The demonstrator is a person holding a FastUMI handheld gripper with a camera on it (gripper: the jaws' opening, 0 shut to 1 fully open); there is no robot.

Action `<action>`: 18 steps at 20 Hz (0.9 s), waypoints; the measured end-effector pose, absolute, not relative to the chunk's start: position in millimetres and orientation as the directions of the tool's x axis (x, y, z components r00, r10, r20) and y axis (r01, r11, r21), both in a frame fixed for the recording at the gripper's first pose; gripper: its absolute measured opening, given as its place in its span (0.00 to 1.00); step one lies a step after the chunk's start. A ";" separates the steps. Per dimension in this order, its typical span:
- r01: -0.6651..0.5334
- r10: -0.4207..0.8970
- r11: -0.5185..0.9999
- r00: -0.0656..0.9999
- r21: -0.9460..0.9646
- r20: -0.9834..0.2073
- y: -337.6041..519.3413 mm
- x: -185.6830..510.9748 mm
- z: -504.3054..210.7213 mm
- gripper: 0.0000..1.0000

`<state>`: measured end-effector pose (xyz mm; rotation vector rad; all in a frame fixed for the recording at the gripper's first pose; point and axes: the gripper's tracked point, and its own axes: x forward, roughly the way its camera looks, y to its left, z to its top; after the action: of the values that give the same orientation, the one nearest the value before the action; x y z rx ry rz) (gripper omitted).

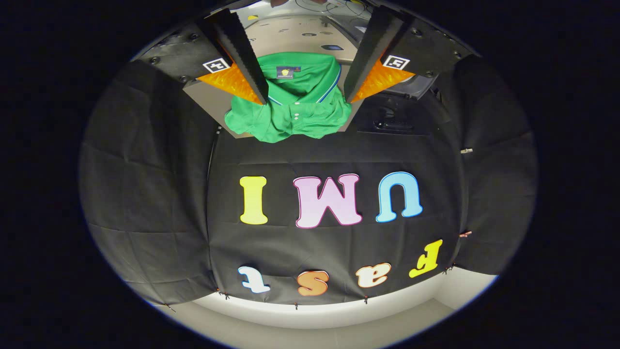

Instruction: Put the clothes into the washing machine and then close the washing machine lid.

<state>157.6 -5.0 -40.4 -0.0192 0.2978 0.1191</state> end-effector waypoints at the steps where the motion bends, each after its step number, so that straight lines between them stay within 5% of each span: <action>1: -0.126 0.116 0.992 0.945 -0.011 -0.305 -6.0 170.0 -42.1 0.98; 18: -0.092 0.035 0.993 0.820 -0.072 -0.571 -30.8 310.4 -118.0 0.98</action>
<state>310.4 -30.8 -118.0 -0.0974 0.6056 0.0676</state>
